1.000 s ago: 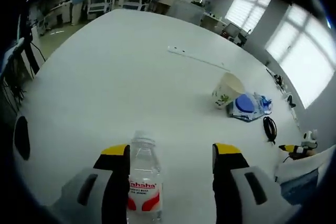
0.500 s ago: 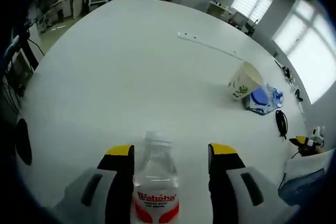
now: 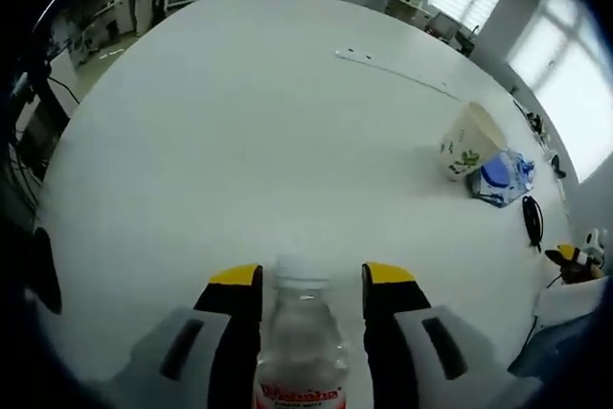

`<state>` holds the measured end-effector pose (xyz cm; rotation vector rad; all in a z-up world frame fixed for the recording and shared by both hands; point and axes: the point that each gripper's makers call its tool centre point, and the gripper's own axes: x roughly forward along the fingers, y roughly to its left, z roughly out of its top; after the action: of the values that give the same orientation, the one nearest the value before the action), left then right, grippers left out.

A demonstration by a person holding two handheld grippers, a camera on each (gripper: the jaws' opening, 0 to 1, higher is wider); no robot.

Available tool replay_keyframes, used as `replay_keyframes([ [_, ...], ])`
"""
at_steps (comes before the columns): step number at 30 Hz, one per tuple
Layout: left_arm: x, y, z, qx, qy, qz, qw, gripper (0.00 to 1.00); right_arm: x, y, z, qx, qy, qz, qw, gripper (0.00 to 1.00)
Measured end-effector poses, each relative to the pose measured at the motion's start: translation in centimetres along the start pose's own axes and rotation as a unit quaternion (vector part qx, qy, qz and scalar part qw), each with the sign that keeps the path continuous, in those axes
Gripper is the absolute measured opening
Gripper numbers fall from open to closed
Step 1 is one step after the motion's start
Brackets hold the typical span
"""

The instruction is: Arrange the tabletop items into an orderly group along one side of the table until the central work area is clear of visible clutter.

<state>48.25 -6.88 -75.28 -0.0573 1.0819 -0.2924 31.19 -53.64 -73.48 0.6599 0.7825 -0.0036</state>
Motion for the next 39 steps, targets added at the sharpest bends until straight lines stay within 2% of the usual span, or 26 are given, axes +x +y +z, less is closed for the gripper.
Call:
replay_keyframes([
  [2, 0.2, 0.0, -0.3, -0.003, 0.006, -0.002, 1.0, 0.38, 0.0, 0.0, 0.2, 0.003, -0.006, 0.0, 1.0, 0.62],
  [3, 0.0, 0.1, -0.2, 0.002, -0.002, 0.001, 1.0, 0.36, 0.0, 0.0, 0.2, 0.005, -0.008, -0.001, 1.0, 0.62],
  [8, 0.1, 0.8, -0.3, 0.015, 0.004, 0.006, 0.9999, 0.24, 0.0, 0.0, 0.2, 0.006, -0.013, -0.002, 0.9999, 0.57],
  [16, 0.2, 0.6, -0.1, 0.013, 0.008, 0.004, 0.9999, 0.22, 0.0, 0.4, 0.3, 0.008, -0.021, 0.004, 0.9998, 0.58],
  [20, -0.3, 0.5, 0.1, 0.016, 0.011, -0.004, 0.9998, 0.21, -0.3, -0.2, 0.1, 0.013, -0.021, 0.003, 0.9997, 0.58],
  [26, -2.8, 0.5, 1.3, 0.01, -0.027, -0.018, 0.9994, 0.21, -1.1, -1.1, 0.0, 0.014, -0.026, -0.003, 0.9996, 0.57],
  [34, -7.4, 0.3, 2.5, 0.005, -0.082, -0.027, 0.9962, 0.2, -2.4, -2.3, 1.2, 0.022, -0.056, -0.004, 0.9982, 0.56],
  [39, -10.8, -0.4, 4.6, -0.009, -0.159, -0.05, 0.9859, 0.2, -2.6, -2.5, 1.2, 0.023, -0.064, -0.006, 0.9977, 0.56],
])
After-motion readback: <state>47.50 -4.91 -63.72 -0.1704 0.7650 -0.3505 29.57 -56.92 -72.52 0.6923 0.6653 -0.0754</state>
